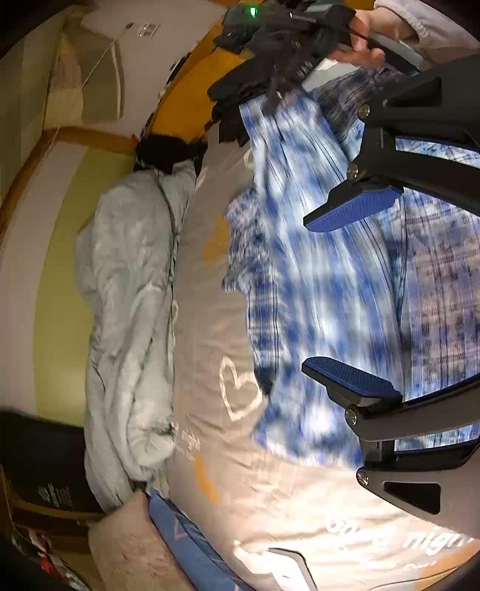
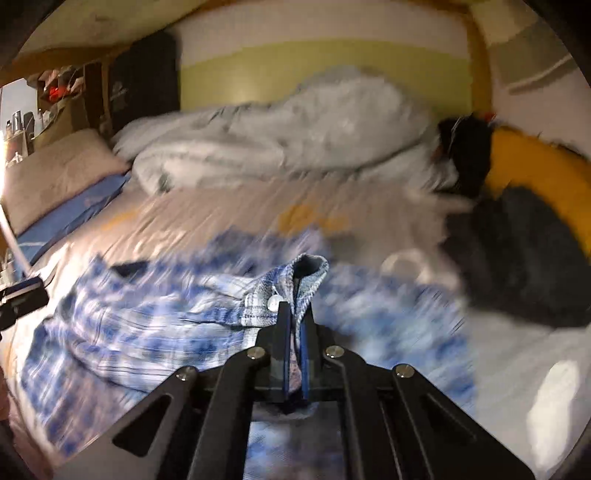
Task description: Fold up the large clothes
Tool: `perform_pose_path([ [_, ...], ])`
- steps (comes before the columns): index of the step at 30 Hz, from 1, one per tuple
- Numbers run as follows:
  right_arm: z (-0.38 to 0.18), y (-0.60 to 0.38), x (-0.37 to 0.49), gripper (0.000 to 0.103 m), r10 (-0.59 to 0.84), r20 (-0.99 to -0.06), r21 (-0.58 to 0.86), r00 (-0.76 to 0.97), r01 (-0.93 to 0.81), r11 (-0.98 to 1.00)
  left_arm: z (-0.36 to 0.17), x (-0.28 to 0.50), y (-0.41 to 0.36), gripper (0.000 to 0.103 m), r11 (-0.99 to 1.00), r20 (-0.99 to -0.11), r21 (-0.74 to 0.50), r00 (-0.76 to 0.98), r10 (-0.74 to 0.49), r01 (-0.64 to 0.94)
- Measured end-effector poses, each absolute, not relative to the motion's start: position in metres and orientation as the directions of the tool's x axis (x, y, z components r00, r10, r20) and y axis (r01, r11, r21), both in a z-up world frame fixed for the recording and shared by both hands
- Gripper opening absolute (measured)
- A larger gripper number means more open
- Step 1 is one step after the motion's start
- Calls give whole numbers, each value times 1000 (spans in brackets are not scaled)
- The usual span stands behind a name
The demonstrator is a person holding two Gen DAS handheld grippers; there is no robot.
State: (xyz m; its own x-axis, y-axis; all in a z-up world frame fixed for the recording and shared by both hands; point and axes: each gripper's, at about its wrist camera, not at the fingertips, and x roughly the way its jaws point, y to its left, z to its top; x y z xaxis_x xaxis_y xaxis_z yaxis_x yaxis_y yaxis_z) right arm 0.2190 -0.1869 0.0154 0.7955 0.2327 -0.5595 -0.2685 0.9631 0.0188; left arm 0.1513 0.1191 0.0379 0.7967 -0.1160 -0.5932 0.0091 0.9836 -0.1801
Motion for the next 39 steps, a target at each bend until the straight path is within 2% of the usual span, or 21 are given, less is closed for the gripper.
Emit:
perform_pose_path([
  [3,17,-193,227,4,142,-539,-68,831,-211,975,37,157,130,69,985,-613,-167,788,-67,-47],
  [8,-10,-192,247,4,83,-633,-95,770,-184,978,37,163,164,69,971,-630,-176,777,18,-165],
  [13,-9,-202,251,4,72,-624,-90,778,-163,982,40,159,199,69,939,-627,-261,779,12,-225],
  [16,-5,-205,251,4,59,-612,-92,789,-145,985,43,160,206,69,937,-633,-263,774,10,-228],
  [18,-2,-208,247,10,33,-609,-102,793,-119,988,50,157,202,69,947,-615,-235,788,30,-219],
  [19,0,-207,246,23,21,-606,-104,795,-106,989,53,155,199,69,952,-605,-225,796,30,-208],
  [20,3,-211,241,43,15,-598,-98,801,-92,991,57,154,196,69,956,-596,-224,803,20,-190],
  [21,7,-213,236,54,25,-591,-82,807,-91,992,59,151,192,69,959,-587,-230,810,1,-168],
  [22,11,-215,232,72,36,-585,-68,810,-93,993,62,150,189,69,960,-581,-234,814,-13,-152],
  [24,24,-222,215,83,64,-547,-28,835,-95,995,66,147,180,69,966,-572,-227,819,-32,-121],
  [26,34,-224,201,101,83,-525,-15,847,-107,994,69,142,169,70,973,-564,-212,824,-43,-94],
  [29,48,-224,177,103,123,-490,2,863,-141,990,73,135,155,79,979,-551,-193,833,-56,-62],
  [39,46,-229,128,103,165,-518,14,840,-184,983,66,94,112,84,985,-537,-166,834,-124,39],
])
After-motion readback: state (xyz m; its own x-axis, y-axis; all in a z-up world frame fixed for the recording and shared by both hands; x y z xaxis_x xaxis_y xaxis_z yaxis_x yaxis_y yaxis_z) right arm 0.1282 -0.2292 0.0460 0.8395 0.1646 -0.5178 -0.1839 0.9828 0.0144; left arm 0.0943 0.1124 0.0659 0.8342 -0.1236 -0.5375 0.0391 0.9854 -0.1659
